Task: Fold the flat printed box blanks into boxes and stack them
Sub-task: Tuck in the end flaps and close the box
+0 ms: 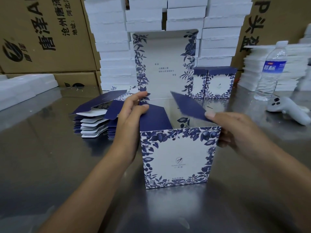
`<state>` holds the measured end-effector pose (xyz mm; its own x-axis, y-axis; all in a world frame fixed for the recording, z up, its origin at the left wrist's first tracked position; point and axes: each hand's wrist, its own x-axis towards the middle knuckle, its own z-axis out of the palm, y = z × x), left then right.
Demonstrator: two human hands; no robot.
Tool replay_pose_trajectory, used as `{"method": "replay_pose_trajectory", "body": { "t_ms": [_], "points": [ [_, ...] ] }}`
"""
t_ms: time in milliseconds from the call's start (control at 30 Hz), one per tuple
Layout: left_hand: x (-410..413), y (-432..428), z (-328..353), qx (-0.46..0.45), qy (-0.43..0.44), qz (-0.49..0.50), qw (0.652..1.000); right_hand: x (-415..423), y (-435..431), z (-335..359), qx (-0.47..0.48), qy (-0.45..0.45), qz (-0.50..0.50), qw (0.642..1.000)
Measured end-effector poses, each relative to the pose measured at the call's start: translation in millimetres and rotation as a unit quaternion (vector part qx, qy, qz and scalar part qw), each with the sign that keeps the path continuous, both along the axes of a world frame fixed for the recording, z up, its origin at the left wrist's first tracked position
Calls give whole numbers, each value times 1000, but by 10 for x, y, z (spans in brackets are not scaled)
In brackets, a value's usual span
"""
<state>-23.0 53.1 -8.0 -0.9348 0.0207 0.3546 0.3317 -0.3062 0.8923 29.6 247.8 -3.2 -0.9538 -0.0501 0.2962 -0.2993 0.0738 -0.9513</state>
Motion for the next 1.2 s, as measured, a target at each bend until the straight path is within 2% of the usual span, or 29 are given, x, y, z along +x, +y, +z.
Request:
{"method": "replay_pose_trajectory", "body": {
  "t_ms": [200, 533, 733, 800, 967, 1200],
  "points": [
    [-1, -11, -2, -7, -9, -22, 1000, 28, 52, 113, 178, -8, -36, 983],
    [-2, 4, 3, 47, -40, -39, 997, 41, 44, 356, 335, -36, -69, 939],
    [-5, 9, -6, 35, -30, -55, 997, -58, 4, 432, 303, -120, -96, 941],
    [-4, 17, -8, 34, -25, -63, 997, -79, -5, 441, 289, -119, -103, 944],
    [-11, 15, -5, 40, -21, -70, 997, -121, 0, 486, 363, -115, -118, 917],
    [1, 9, -13, 32, -25, -86, 995, -243, -63, 507, 297, -138, -153, 932]
  ]
}}
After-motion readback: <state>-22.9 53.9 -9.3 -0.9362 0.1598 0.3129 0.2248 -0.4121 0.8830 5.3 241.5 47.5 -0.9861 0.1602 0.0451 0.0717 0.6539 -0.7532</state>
